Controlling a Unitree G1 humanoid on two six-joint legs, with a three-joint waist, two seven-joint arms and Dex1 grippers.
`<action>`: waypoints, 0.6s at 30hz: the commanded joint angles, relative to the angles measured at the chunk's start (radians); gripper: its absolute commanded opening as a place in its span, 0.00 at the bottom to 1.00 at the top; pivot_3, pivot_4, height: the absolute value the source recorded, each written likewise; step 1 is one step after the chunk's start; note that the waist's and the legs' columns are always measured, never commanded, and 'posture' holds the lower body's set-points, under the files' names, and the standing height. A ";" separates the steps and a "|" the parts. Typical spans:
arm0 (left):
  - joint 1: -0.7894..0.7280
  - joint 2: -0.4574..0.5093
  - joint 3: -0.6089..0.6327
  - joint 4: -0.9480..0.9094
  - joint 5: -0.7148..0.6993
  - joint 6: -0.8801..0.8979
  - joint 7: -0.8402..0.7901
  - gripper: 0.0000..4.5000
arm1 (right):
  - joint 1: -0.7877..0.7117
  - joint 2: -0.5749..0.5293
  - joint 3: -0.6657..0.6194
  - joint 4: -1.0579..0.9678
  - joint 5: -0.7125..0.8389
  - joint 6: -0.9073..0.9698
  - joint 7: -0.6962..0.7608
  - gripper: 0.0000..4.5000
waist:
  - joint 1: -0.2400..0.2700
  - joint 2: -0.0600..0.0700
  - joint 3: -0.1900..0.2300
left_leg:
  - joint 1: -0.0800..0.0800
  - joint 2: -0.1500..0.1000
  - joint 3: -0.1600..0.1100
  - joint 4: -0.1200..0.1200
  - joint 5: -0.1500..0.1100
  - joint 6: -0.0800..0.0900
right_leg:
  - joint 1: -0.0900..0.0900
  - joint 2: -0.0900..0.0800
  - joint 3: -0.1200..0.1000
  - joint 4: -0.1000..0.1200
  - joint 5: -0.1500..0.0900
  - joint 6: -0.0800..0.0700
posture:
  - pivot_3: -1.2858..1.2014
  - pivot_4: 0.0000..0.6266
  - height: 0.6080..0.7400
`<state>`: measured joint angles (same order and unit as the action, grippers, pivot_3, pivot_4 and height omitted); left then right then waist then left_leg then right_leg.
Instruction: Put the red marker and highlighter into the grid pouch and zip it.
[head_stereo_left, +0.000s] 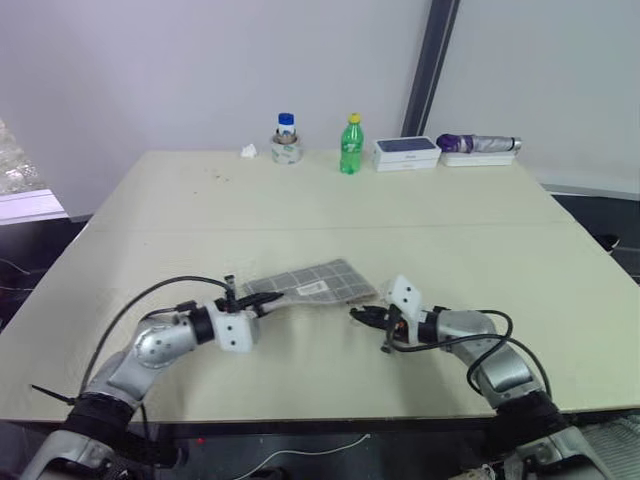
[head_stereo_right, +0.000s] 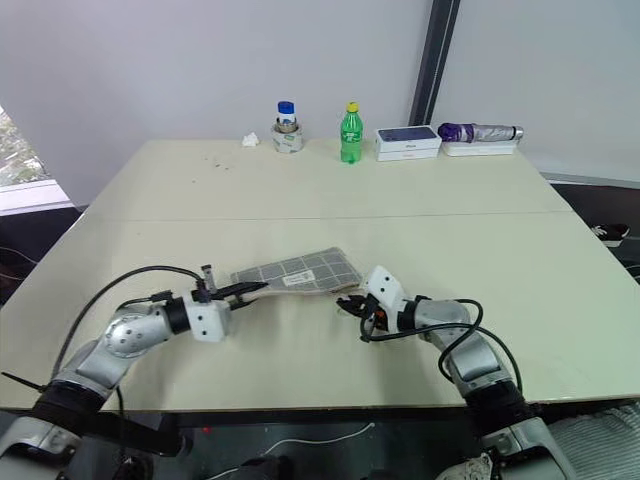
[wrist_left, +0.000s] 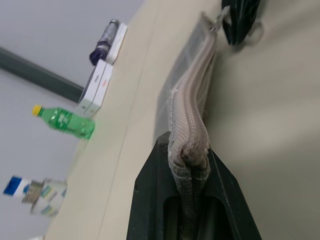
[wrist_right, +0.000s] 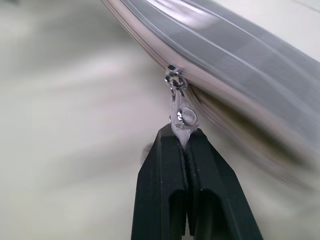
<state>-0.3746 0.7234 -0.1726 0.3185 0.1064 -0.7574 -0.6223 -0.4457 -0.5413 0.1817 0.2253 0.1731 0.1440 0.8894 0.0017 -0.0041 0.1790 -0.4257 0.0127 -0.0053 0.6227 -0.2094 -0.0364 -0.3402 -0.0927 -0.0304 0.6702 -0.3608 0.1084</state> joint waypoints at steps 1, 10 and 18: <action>0.002 0.041 0.073 0.060 -0.078 -0.013 -0.024 0.00 | -0.041 -0.050 -0.067 0.078 -0.022 -0.065 -0.001 0.01 | 0.001 0.000 0.000 | 0.000 0.000 0.000 0.000 0.000 0.000 | 0.000 0.000 0.000 0.000 0.000 0.000 | 0.52 0.24 1.00; 0.097 0.017 0.102 -0.035 -0.317 0.277 -0.158 0.35 | -0.055 -0.037 -0.084 0.082 0.024 -0.103 0.045 0.31 | -0.008 0.000 0.000 | 0.000 0.002 0.000 0.000 0.000 0.000 | 0.000 0.000 0.000 0.000 0.000 0.000 | 0.52 0.24 1.00; 0.355 0.063 0.264 -0.393 -0.648 0.690 -0.252 1.00 | -0.033 -0.097 -0.166 0.072 0.076 -0.122 0.152 0.99 | -0.017 0.001 0.000 | 0.000 0.003 -0.001 -0.002 0.000 0.000 | 0.000 -0.001 0.001 -0.001 0.000 0.000 | 0.52 0.24 1.00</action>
<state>-0.0423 0.7711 0.0214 -0.0016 -0.4618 -0.1335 -0.8676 -0.4769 -0.6123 0.0654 0.3214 0.2170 0.0404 1.0182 -0.0157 -0.0033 0.1795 -0.4256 0.0154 -0.0064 0.6208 -0.2096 -0.0362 -0.3402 -0.0941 -0.0290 0.6688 -0.3608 0.1083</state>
